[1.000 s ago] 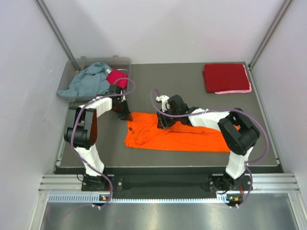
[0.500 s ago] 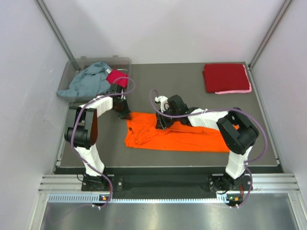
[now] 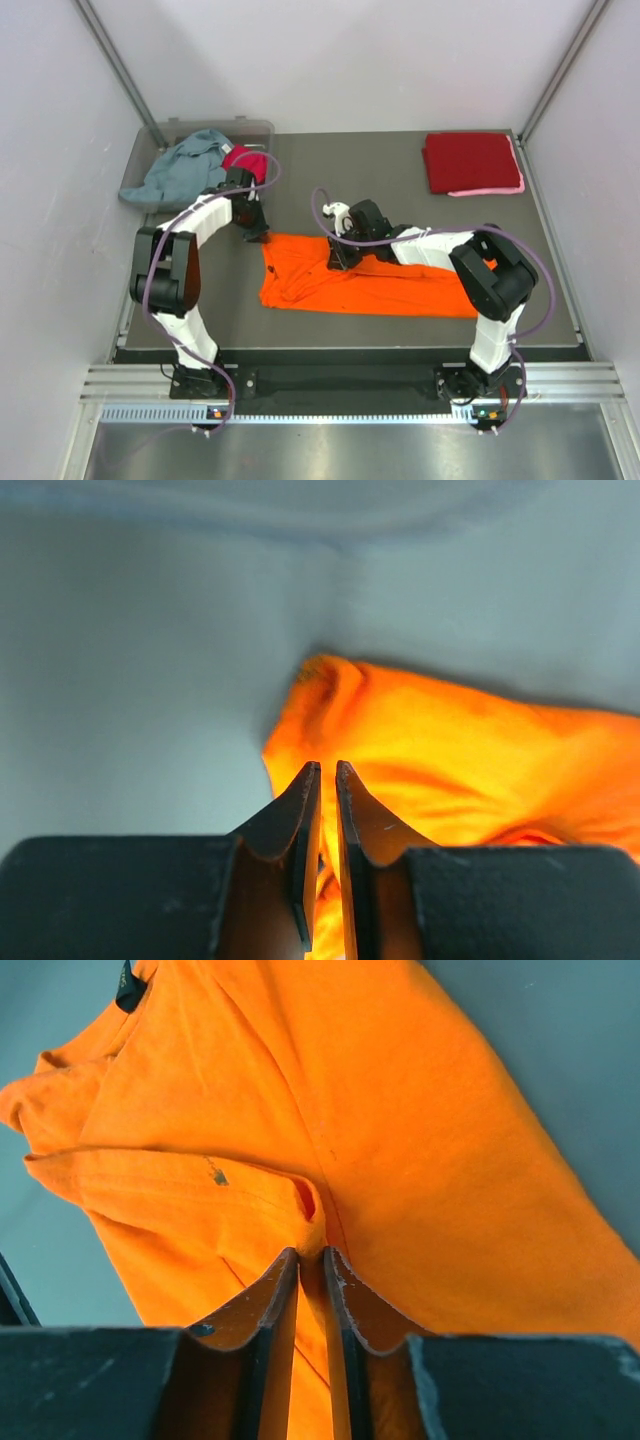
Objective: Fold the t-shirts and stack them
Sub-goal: Fold the tshirt
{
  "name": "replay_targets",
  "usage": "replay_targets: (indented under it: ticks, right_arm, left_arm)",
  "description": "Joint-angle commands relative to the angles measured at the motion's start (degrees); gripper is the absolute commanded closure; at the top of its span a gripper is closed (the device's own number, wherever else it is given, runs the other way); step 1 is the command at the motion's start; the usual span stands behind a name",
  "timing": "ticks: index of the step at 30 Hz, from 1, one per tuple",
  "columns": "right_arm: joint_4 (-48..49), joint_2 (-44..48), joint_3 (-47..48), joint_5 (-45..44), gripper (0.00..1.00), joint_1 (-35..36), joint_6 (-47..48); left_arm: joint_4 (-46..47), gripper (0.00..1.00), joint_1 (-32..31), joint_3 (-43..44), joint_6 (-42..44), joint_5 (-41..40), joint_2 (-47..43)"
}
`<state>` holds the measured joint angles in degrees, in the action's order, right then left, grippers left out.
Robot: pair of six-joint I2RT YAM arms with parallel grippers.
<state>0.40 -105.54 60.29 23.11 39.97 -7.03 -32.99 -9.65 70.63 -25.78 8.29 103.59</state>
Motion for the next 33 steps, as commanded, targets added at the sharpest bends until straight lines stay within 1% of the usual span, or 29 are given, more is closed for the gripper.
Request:
replay_targets:
  ticks: [1, 4, 5, 7, 15, 18, 21, 25, 28, 29, 33]
  right_arm:
    - [1.26, 2.88, -1.84, 0.45, 0.82, -0.15, 0.96]
    - [1.79, 3.93, -3.25, -1.83, 0.82, -0.15, 0.79]
    - [1.88, 4.11, -3.43, -2.37, 0.82, -0.06, 0.61]
    - [2.14, 4.29, -3.69, -3.68, 0.83, -0.15, 0.44]
    - [1.18, 2.44, -1.58, -3.95, 0.85, -0.15, 0.26]
    - [1.00, 2.70, -1.58, -3.95, 0.82, -0.15, 0.43]
    - [0.48, 2.62, -0.97, -4.04, 0.82, -0.33, 0.44]
    - [-0.23, 2.09, 0.00, -3.87, 0.82, -0.24, 0.52]
    - [-0.23, 1.91, -0.17, -3.69, 0.79, -0.33, 0.35]
    - [-0.23, 2.00, -0.35, -3.78, 0.76, -0.41, 0.35]
    - [-0.23, 1.65, -0.53, -3.78, 0.76, -0.50, 0.44]
  left_arm:
    - [-1.37, 0.83, -2.21, 0.22, 1.08, -0.31, -6.90]
    - [-0.59, 0.83, -3.18, -2.50, 0.30, 2.85, -9.02]
    - [-0.23, 0.83, -3.79, -3.47, -0.14, 5.04, -9.63]
    - [0.21, 0.83, -4.85, -6.45, -0.50, 5.94, -11.56]
    - [-0.84, 0.86, -12.14, -14.11, -4.01, 0.06, -21.48]
    - [0.56, 0.89, -14.60, -18.23, -7.43, 0.23, -24.82]
    - [2.40, 0.90, -16.80, -21.22, -9.89, 0.06, -27.21]
    - [3.02, 0.91, -18.74, -23.34, -11.57, -0.38, -28.27]
    - [3.63, 0.91, -19.79, -24.66, -12.45, -0.74, -28.80]
    - [3.99, 0.91, -19.79, -25.19, -12.71, -0.65, -29.14]
    - [6.01, 0.91, -19.88, -28.09, -13.51, -0.12, -28.89]
